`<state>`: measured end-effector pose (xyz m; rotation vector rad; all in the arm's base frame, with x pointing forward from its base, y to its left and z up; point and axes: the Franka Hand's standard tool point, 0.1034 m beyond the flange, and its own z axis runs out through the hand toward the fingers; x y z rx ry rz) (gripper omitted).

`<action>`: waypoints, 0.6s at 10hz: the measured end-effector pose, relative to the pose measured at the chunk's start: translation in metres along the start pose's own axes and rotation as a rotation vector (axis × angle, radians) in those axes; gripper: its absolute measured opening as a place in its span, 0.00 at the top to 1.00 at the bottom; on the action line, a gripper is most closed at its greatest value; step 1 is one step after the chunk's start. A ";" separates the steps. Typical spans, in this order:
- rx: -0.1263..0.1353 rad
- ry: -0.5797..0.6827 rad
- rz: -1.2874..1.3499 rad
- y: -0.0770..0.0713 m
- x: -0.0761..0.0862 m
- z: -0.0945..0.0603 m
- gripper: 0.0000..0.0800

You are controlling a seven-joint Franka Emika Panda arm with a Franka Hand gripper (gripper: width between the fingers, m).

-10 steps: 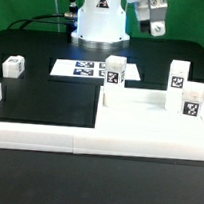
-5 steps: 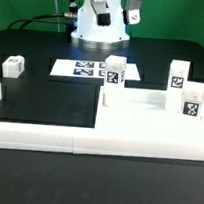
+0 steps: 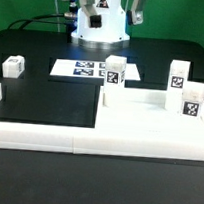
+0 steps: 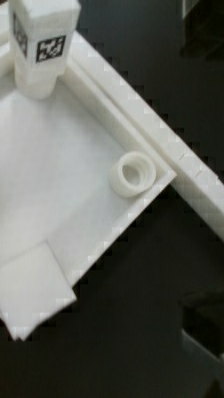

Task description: Assemble square table

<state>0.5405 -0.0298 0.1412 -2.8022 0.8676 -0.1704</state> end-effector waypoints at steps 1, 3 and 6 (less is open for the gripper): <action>-0.021 -0.008 -0.074 0.029 -0.005 0.008 0.19; -0.074 -0.019 -0.263 0.083 -0.012 0.027 0.19; -0.129 -0.027 -0.631 0.157 -0.003 0.029 0.19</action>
Offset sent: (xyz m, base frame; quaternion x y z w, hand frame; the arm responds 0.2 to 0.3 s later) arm -0.0521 -0.0540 -0.0447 -0.0116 -0.0069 -0.2327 0.9725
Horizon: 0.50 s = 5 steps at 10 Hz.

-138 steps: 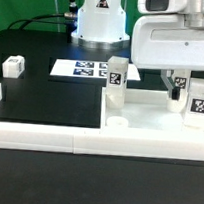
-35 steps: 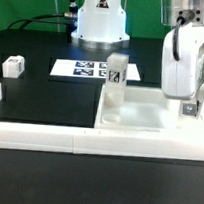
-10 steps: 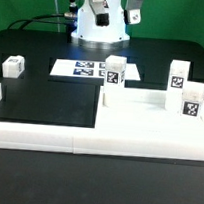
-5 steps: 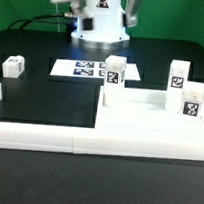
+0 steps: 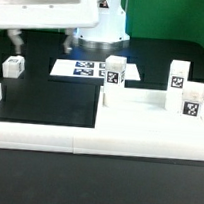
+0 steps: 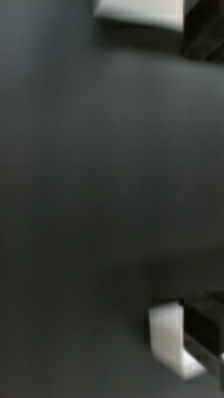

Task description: Assemble square table

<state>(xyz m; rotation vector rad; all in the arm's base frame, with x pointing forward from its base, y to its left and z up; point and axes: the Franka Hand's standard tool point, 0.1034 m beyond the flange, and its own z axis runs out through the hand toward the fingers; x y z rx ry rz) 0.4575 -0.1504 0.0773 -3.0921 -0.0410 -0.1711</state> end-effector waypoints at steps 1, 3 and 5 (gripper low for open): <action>-0.010 0.011 -0.115 0.025 -0.002 -0.004 0.19; -0.001 0.008 -0.032 0.018 0.000 -0.001 0.19; -0.002 0.007 -0.026 0.019 -0.001 -0.001 0.19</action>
Offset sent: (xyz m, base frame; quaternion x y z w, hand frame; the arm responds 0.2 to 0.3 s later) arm 0.0000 0.0000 0.0000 0.0000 0.0000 0.0000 1.0000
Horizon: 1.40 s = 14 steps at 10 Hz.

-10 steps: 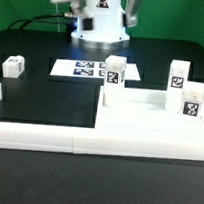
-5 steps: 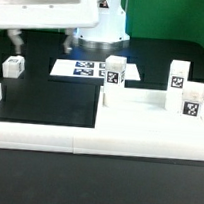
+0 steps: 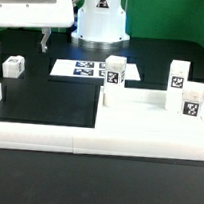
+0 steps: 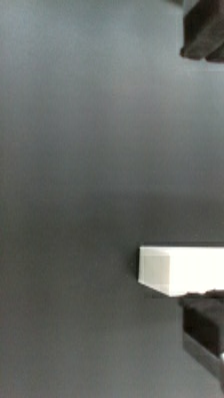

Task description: Assemble square table

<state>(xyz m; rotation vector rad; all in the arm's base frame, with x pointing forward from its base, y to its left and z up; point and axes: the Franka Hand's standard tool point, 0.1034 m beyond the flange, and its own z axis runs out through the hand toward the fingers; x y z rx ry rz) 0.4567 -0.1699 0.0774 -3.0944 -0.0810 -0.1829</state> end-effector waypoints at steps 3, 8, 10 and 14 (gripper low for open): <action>-0.041 -0.069 0.047 0.032 -0.031 0.025 0.19; 0.065 -0.475 0.247 0.056 -0.072 0.046 0.19; 0.153 -0.638 0.284 0.030 -0.082 0.042 0.19; 0.210 -0.821 0.277 0.026 -0.089 0.051 0.19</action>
Offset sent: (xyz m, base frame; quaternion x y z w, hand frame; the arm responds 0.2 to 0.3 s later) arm -0.0434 -0.0667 -0.0537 -0.0243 -0.0353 0.0180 0.9989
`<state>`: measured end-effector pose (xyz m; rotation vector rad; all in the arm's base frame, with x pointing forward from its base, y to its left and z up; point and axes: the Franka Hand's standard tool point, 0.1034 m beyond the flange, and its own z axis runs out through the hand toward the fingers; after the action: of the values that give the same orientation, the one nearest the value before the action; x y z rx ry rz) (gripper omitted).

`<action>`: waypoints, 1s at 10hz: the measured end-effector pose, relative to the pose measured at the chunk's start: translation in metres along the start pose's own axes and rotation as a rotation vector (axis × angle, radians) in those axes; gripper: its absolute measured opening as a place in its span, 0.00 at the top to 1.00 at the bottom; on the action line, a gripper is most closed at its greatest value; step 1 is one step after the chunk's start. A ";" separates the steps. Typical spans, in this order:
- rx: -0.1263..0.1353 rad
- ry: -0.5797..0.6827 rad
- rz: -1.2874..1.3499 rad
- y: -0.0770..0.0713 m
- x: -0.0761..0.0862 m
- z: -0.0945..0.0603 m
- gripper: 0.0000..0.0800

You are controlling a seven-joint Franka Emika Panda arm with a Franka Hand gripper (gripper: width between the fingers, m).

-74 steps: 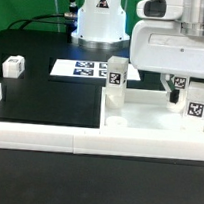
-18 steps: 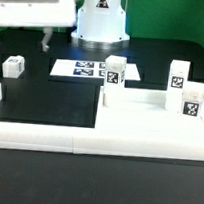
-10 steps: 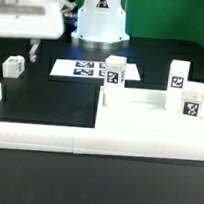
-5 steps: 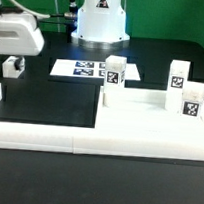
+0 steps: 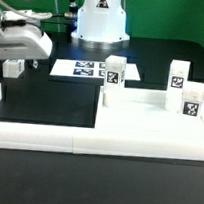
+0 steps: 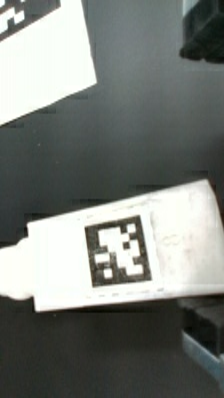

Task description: Assemble square table

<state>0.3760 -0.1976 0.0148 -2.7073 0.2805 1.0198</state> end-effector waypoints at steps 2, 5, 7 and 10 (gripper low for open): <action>0.006 -0.026 0.000 0.000 -0.001 0.002 0.19; -0.086 -0.080 -0.036 0.011 -0.006 -0.006 0.19; -0.131 -0.070 -0.055 0.012 -0.005 -0.007 0.19; -0.129 -0.074 -0.054 0.013 -0.005 -0.005 0.19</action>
Offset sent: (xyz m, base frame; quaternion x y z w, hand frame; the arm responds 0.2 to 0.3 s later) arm 0.0000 0.0000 0.0000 0.0000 0.0000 0.0000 1.0000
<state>0.3722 -0.2112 0.0200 -2.7662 0.1321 1.1569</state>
